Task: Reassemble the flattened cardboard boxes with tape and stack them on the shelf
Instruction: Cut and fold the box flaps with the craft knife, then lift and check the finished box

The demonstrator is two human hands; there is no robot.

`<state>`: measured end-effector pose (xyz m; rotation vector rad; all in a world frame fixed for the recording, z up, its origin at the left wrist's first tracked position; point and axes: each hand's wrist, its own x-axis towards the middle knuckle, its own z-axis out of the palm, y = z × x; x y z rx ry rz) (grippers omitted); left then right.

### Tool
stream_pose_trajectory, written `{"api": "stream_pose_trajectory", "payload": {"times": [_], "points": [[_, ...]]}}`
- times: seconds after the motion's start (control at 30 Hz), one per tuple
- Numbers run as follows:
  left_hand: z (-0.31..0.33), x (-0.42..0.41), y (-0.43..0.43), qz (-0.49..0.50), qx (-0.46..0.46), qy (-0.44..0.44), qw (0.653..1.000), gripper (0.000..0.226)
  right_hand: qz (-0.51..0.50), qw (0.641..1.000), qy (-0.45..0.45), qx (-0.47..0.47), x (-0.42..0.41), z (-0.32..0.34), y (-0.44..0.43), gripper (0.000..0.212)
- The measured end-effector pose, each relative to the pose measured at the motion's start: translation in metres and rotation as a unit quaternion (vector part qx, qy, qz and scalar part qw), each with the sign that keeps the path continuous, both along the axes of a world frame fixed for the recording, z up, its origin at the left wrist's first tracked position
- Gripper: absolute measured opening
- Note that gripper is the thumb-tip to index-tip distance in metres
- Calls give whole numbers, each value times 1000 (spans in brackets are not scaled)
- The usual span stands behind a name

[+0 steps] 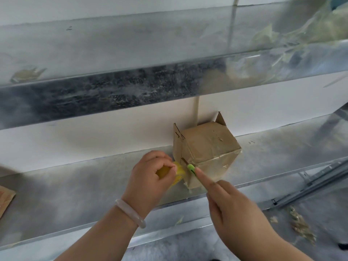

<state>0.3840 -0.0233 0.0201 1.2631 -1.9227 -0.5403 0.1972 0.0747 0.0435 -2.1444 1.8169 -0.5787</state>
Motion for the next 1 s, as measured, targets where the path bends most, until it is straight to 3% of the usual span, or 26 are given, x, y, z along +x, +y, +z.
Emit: {"api": "stream_pose_trajectory", "payload": {"times": [0.1,0.2,0.33,0.4,0.5,0.6,0.73,0.8,0.9,1.0], "points": [[1,-2,1,11,1,-8,1000,20,-32,998,56,-14,9,-7,-4,83],[2,-4,2,21,-7,-12,1000,3,-25,996,85,33,15,-2,-3,99],[2,-7,3,23,-6,-15,1000,5,-19,988,128,80,23,2,-7,99],[0,-8,4,32,-6,-11,999,6,-29,984,139,107,24,7,-11,109],[1,-11,8,13,-21,-5,1000,7,-31,989,128,74,19,1,-10,94],[4,-10,6,15,-38,12,999,6,-31,985,130,112,6,-9,-15,85],[-7,8,-10,31,-38,-39,998,6,-13,996,63,64,1,-24,-8,80],[-18,16,-13,38,-26,-63,997,7,8,999,24,23,-7,-28,-4,67],[-35,24,-17,73,-18,-101,992,7,38,991,-49,-119,-26,-34,7,37],[-53,29,-23,94,-44,-162,981,5,29,964,-142,-221,-51,-35,14,26]]}}
